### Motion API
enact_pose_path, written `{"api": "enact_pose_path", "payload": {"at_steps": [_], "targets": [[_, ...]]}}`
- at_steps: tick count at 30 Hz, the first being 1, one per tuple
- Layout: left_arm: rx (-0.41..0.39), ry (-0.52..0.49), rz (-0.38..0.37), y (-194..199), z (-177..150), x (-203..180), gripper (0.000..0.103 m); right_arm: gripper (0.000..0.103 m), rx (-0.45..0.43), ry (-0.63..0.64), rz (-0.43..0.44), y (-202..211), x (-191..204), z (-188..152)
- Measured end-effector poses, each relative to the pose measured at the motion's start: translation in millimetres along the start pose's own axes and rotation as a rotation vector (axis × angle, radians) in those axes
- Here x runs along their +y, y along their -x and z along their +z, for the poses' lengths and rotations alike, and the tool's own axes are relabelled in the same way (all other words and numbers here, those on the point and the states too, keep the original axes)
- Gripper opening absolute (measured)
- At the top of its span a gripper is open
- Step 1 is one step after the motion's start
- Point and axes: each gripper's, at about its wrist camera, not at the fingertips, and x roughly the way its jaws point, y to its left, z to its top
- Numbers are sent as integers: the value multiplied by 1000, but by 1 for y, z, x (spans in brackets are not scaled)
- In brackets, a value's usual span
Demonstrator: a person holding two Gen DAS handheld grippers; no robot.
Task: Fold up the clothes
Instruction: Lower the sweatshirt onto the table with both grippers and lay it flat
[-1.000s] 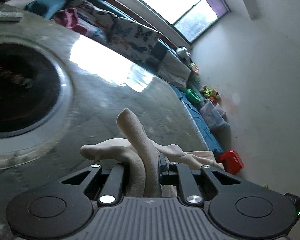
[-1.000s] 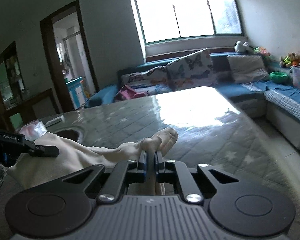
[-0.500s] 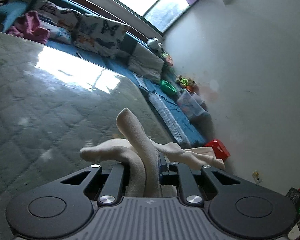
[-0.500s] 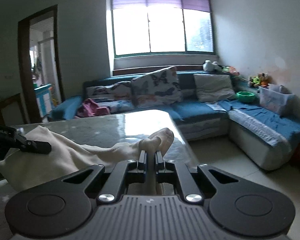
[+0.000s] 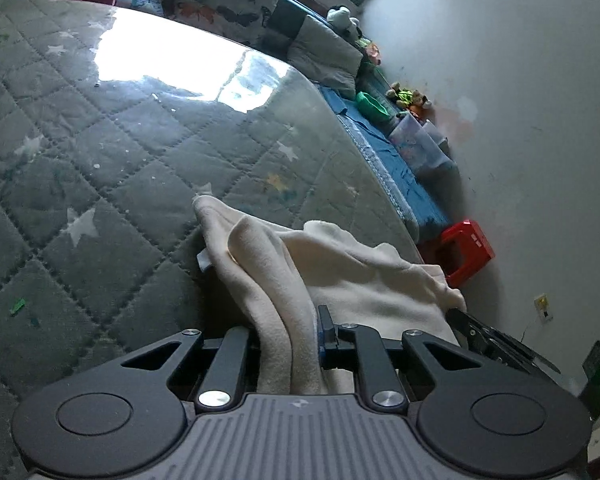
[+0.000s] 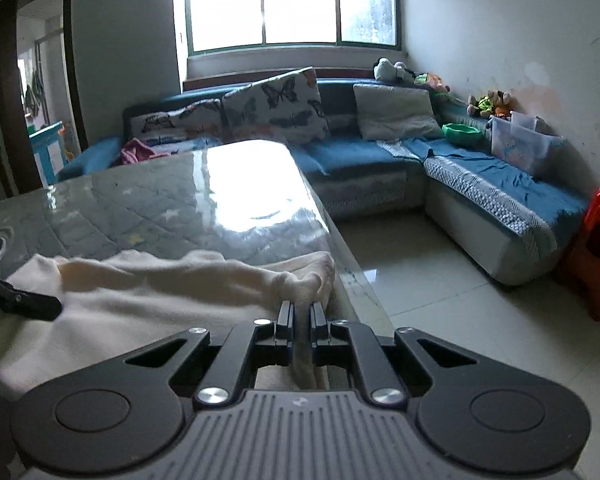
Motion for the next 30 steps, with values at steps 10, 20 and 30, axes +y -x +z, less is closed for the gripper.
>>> {"api": "enact_pose_path", "payload": {"at_steps": [10, 20, 30], "targets": [[35, -83, -5, 14, -1, 1, 29, 9, 36, 8, 9, 12, 0, -1], [-99, -119, 56, 44, 22, -6, 42, 12, 0, 25, 50, 18, 10, 14], [-22, -153, -5, -2, 20, -33, 30, 12, 34, 35, 89, -12, 22, 19]]}}
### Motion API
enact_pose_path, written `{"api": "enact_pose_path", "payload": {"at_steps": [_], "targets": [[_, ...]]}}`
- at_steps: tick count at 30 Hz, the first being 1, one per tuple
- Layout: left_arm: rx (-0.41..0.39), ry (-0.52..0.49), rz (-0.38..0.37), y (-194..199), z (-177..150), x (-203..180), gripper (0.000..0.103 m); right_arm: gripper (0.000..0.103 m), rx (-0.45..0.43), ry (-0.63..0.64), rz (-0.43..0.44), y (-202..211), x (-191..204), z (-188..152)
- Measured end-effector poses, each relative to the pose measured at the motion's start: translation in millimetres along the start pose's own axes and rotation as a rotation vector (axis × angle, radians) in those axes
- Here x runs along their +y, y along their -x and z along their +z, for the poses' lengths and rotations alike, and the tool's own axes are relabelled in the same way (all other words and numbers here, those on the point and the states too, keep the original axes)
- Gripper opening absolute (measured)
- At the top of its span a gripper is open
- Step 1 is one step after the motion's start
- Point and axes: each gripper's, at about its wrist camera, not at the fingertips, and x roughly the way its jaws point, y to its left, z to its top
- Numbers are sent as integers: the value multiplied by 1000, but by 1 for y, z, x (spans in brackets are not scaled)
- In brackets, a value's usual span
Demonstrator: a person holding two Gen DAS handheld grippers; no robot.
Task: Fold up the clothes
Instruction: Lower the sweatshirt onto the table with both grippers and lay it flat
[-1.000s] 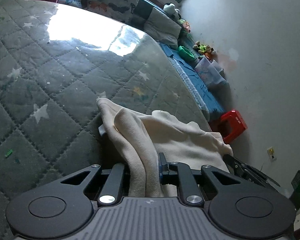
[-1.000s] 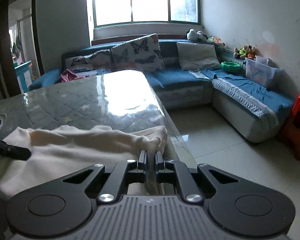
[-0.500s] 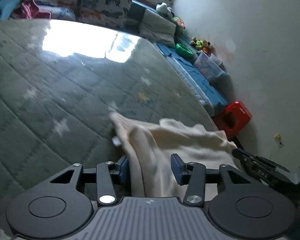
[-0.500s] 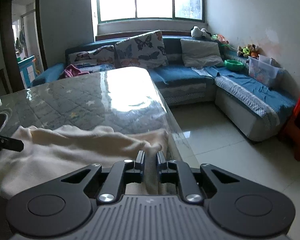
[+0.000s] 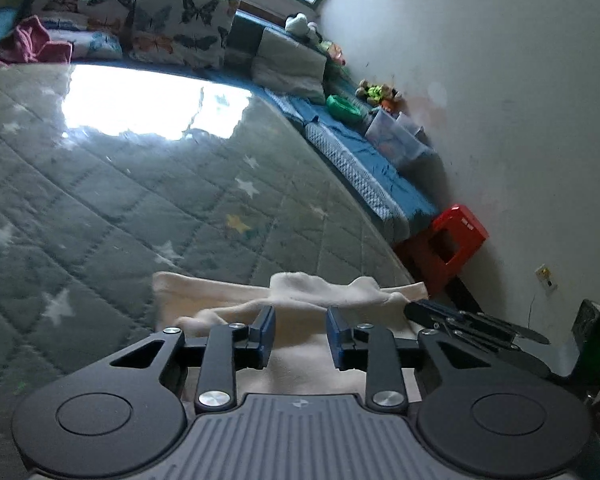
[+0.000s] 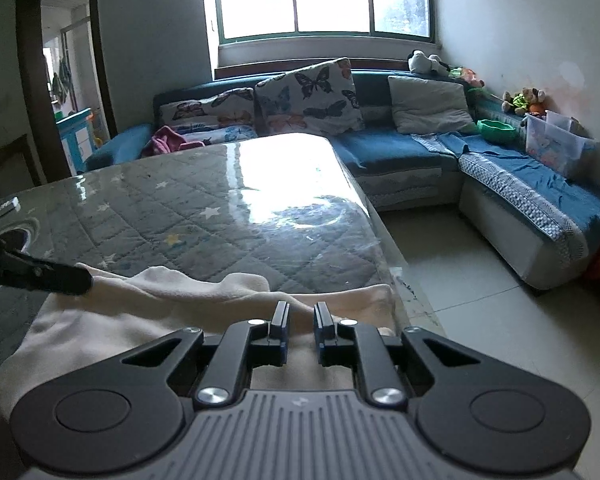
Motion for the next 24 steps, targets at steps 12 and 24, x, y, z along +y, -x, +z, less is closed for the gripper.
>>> {"api": "enact_pose_path", "payload": {"at_steps": [12, 24], "targets": [[23, 9, 5, -14, -2, 5, 30, 18, 1, 17, -1, -3, 3, 1], [13, -84, 5, -6, -15, -20, 30, 38, 12, 118, 106, 8, 53, -10]]}}
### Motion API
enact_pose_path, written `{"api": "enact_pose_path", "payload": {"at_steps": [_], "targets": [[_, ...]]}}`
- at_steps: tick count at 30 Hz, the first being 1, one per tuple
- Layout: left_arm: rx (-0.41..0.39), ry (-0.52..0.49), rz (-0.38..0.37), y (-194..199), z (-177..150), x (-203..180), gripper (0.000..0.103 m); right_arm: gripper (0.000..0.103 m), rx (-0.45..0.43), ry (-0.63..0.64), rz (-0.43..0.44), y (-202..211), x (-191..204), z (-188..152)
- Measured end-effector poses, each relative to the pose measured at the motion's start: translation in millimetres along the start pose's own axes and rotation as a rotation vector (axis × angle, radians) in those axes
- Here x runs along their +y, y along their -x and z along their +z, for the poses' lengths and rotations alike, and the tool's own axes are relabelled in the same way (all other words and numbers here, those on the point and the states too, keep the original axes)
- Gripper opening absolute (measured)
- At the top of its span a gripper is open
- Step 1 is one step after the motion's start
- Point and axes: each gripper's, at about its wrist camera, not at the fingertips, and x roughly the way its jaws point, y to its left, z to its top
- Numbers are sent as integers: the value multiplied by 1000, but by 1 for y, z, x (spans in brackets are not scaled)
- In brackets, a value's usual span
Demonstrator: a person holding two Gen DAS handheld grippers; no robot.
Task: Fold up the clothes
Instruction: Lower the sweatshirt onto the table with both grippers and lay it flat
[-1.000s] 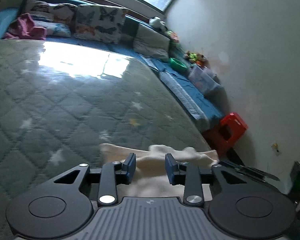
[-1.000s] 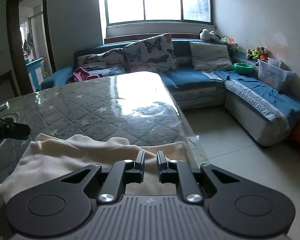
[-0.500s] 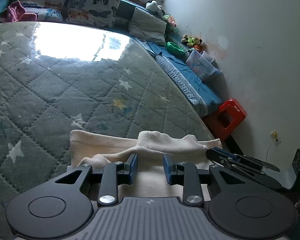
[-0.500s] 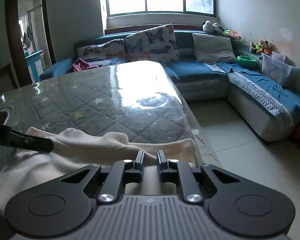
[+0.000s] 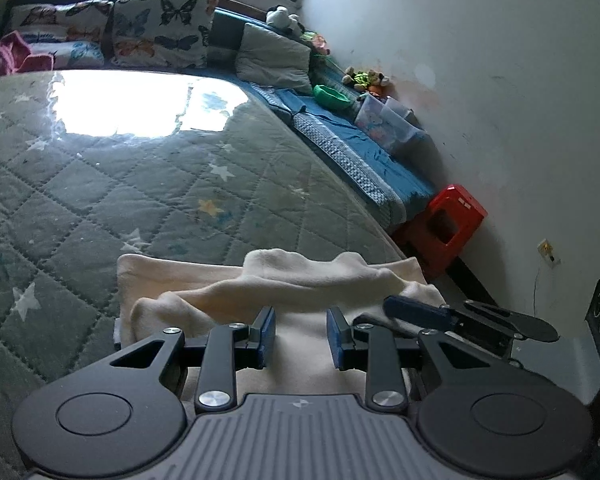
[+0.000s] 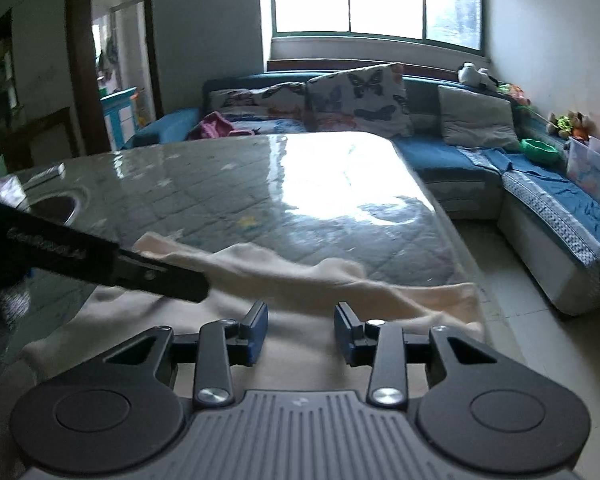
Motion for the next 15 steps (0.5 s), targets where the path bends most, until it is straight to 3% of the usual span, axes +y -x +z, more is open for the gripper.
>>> {"api": "enact_pose_path", "payload": {"at_steps": [15], "targets": [[-21, -35, 18, 9, -14, -8, 32, 52, -9, 9, -11, 50, 15, -40]]}}
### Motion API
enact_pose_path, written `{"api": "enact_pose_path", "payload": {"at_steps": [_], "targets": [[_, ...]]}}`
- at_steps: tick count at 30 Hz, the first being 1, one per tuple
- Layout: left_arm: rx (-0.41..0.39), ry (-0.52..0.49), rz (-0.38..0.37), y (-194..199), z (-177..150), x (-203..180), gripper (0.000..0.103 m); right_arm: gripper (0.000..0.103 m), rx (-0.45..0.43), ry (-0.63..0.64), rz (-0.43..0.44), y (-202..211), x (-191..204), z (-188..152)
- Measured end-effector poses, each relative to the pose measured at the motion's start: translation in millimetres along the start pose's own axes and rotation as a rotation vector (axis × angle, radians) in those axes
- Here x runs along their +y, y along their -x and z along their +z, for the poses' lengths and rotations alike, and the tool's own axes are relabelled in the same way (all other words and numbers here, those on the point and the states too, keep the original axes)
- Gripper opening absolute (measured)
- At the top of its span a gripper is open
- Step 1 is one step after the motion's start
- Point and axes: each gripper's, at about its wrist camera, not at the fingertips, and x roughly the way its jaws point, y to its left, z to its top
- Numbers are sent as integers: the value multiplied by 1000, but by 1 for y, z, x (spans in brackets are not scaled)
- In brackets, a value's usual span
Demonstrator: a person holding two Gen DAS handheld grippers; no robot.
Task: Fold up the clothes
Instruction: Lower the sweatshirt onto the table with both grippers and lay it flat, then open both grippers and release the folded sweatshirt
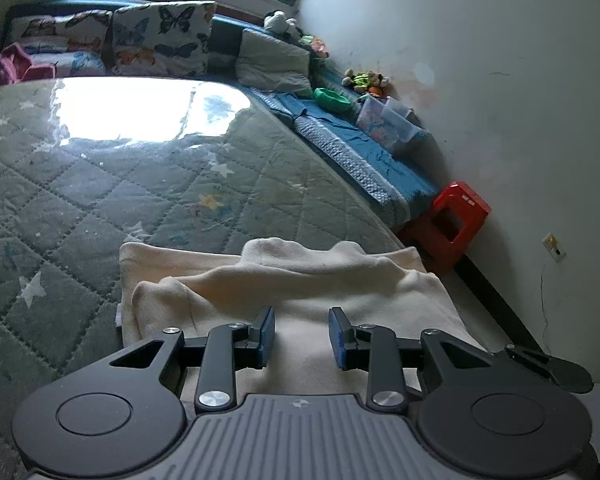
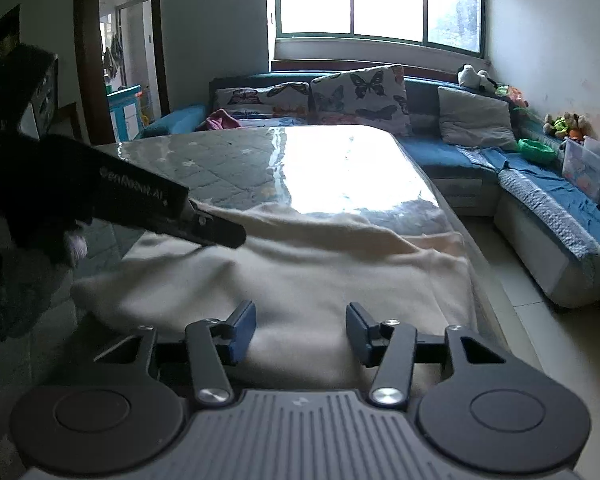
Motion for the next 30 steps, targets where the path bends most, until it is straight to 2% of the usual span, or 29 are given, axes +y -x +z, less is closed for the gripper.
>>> {"api": "enact_pose_path", "payload": {"at_steps": [12, 17, 24, 30], "targets": [[-40, -167, 13, 38, -44, -28, 30, 57, -65, -78, -49, 33, -5, -13], [-37, -198, 13, 39, -56, -33, 30, 57, -48, -119, -86, 31, -17, -21], [-53, -184, 20, 48, -61, -33, 30, 57, -65, -131, -101, 39, -19, -25], [-56, -174, 36, 48, -67, -30, 30, 64, -53, -144, -105, 29, -20, -27]]}}
